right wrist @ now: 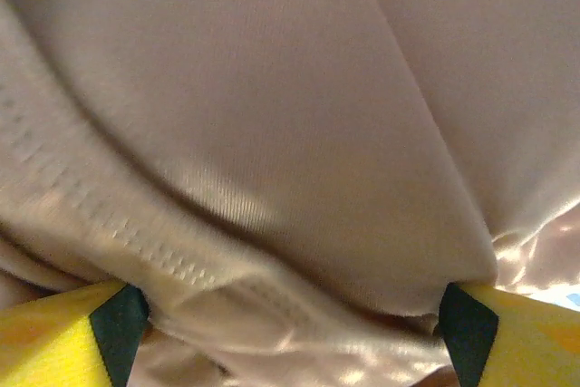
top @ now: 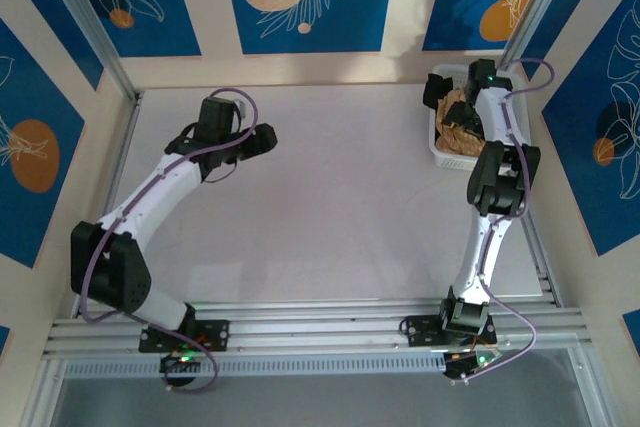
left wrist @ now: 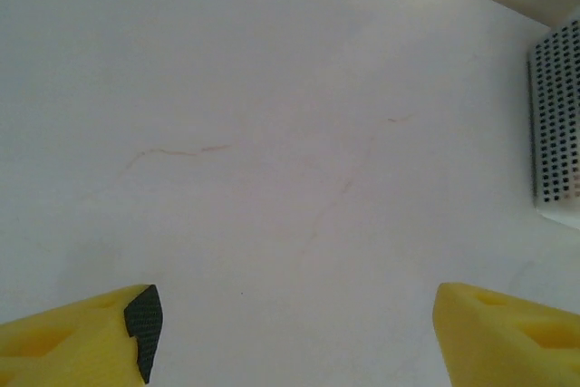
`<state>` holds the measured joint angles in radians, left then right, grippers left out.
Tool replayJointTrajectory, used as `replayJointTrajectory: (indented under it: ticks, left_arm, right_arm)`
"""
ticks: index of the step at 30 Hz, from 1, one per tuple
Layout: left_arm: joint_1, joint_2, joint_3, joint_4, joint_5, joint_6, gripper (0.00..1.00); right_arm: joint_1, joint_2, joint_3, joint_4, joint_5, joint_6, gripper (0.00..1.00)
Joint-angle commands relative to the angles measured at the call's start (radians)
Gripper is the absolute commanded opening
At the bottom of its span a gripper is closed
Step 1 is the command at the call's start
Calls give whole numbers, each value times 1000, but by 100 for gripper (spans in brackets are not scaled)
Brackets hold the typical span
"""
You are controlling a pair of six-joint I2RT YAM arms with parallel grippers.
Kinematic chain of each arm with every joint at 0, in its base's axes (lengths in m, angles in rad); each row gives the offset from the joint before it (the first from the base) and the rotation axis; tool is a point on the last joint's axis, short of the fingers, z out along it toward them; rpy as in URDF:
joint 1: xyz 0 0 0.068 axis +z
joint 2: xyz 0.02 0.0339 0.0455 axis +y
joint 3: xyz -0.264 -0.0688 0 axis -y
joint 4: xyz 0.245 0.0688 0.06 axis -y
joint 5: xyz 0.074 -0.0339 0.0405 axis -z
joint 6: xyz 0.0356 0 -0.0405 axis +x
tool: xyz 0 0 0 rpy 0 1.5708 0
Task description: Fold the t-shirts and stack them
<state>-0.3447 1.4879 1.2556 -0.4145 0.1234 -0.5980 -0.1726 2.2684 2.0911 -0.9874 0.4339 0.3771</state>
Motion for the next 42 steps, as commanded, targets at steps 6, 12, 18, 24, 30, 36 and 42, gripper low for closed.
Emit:
replayJointTrajectory:
  ticks: [6,12,18,24,30,36,42]
  left_arm:
    - [-14,-78,-27,-61,7,-15,73]
    - [-25,-82,-30,-56,-7,-23,67]
    - [-36,-56,-17,-61,-16,-27,63]
    - [-38,-46,14,-102,-64,-14,62]
    - [-37,-59,39,-146,-135,-2,62]
    - [-36,-112,56,-221,-290,5,67]
    - [-33,-201,35,-341,-452,-20,68]
  right_arm:
    - [5,-17,25,-40,43,-35,31]
    - [62,-230,-8,50,185,19,0]
    - [153,-333,191,74,171,3,0]
    - [324,-400,392,191,33,-95,0]
    - [559,-400,599,247,-9,-167,0]
    - [736,-377,538,192,-57,-89,0]
    - [886,-324,205,215,-220,28,0]
